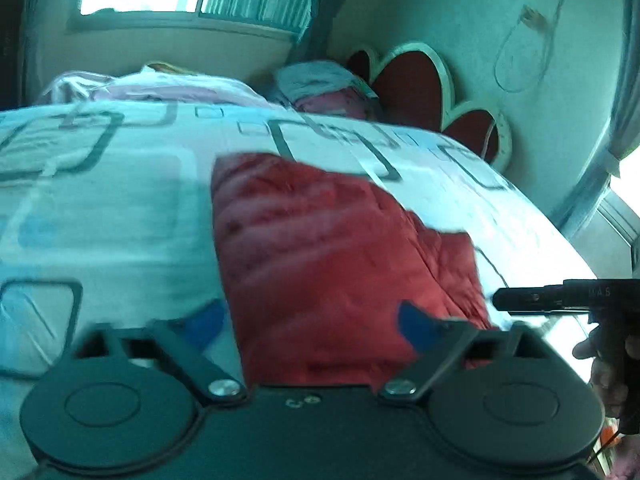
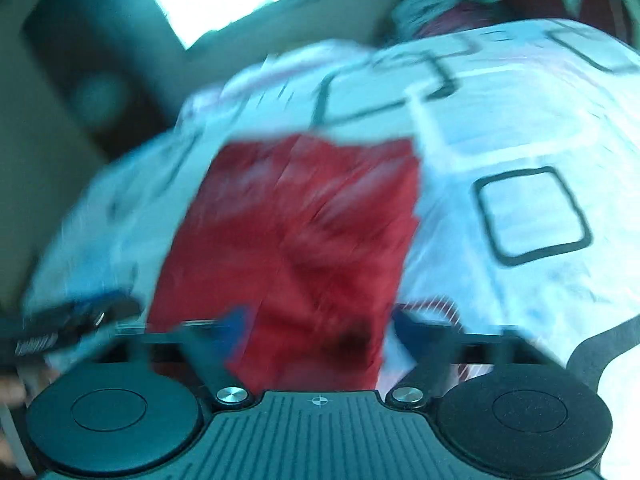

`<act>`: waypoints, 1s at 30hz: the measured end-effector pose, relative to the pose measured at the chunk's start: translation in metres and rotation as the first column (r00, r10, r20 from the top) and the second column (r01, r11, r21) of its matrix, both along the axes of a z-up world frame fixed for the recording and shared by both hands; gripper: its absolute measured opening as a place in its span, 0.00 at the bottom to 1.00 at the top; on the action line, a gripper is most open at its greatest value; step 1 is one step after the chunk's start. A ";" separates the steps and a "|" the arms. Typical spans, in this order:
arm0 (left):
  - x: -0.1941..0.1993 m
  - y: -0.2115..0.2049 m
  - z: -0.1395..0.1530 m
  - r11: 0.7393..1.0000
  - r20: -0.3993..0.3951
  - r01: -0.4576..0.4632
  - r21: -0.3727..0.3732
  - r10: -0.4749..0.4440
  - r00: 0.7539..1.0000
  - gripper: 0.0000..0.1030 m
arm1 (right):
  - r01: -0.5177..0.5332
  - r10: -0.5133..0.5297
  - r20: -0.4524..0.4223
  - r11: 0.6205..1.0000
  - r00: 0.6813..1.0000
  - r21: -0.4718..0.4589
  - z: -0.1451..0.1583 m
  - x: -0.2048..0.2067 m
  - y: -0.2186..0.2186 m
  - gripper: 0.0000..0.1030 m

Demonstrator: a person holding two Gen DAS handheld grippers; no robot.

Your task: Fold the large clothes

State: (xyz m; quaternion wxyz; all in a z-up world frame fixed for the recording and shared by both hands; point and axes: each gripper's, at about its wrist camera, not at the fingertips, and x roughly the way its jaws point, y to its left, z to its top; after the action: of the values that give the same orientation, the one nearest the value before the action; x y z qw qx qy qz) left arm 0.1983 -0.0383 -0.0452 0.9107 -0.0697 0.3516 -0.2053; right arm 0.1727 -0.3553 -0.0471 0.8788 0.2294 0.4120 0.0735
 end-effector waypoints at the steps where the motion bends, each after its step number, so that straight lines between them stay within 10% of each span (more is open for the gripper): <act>1: 0.008 -0.001 0.000 1.000 -0.012 0.005 -0.005 -0.006 1.000 0.92 | 0.024 -0.024 -0.012 0.999 1.000 0.024 -0.004 0.007 -0.008 0.84; 13: 0.078 0.004 -0.047 0.988 -0.290 -0.044 -0.149 -0.001 0.957 0.89 | 0.190 -0.113 -0.193 0.872 0.975 0.451 -0.088 0.062 -0.078 0.84; 30: 0.078 -0.005 -0.059 0.989 -0.308 -0.072 -0.130 0.029 0.951 0.86 | -0.016 0.078 -0.124 0.900 0.989 0.437 -0.084 0.091 -0.055 0.74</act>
State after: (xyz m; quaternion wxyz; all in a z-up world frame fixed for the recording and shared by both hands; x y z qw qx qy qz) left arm 0.2761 -0.0431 -0.1042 0.8433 -0.1729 0.4709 -0.1926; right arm 0.2637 -0.4102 -0.1315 0.7727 0.4140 0.4508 0.1686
